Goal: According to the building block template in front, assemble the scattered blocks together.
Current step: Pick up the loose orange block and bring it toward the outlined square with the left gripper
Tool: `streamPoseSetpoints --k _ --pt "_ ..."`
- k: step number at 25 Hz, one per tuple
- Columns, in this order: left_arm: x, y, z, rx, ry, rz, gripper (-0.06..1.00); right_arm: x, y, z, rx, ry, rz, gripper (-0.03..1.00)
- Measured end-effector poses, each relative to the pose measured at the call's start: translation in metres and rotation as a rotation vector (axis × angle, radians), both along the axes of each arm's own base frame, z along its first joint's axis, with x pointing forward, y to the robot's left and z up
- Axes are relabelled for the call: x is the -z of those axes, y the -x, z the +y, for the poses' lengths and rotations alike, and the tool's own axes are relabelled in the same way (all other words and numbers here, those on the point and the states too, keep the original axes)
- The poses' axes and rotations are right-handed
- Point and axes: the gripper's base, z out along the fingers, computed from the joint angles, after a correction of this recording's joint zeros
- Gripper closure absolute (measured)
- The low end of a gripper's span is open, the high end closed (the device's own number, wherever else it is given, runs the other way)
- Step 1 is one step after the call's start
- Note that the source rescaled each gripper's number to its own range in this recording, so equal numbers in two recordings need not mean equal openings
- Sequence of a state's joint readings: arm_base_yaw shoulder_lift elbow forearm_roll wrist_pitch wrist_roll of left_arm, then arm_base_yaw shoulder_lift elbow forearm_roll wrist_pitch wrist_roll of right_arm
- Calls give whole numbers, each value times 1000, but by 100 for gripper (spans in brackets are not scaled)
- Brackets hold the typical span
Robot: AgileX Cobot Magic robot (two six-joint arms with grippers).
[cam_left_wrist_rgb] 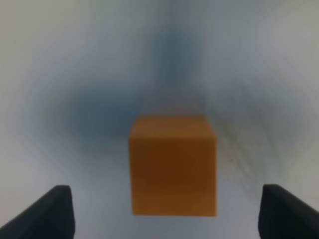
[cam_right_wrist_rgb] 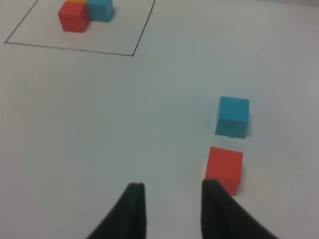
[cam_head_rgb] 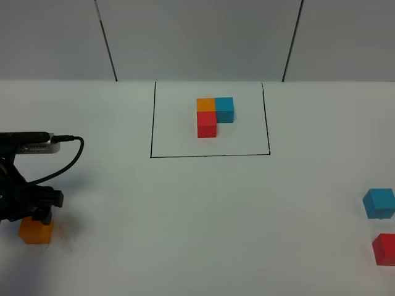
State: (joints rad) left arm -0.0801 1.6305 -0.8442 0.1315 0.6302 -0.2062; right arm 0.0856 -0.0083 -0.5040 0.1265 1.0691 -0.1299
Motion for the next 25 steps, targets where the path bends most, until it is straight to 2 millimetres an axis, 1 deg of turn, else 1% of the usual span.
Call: streamPoseSetpoints --k 4,12,22,25 --pt "0 0 3 -13 -34 -7 -2 0 0 0 0 0 0 97" --pt "-1 -6 0 -19 0 -68 -2 0 0 0 0 0 0 97" --pt "-1 -6 0 -11 6 -65 -2 0 0 0 0 0 0 97" --pt "5 -7 0 -12 5 -45 -2 0 0 0 0 0 0 97"
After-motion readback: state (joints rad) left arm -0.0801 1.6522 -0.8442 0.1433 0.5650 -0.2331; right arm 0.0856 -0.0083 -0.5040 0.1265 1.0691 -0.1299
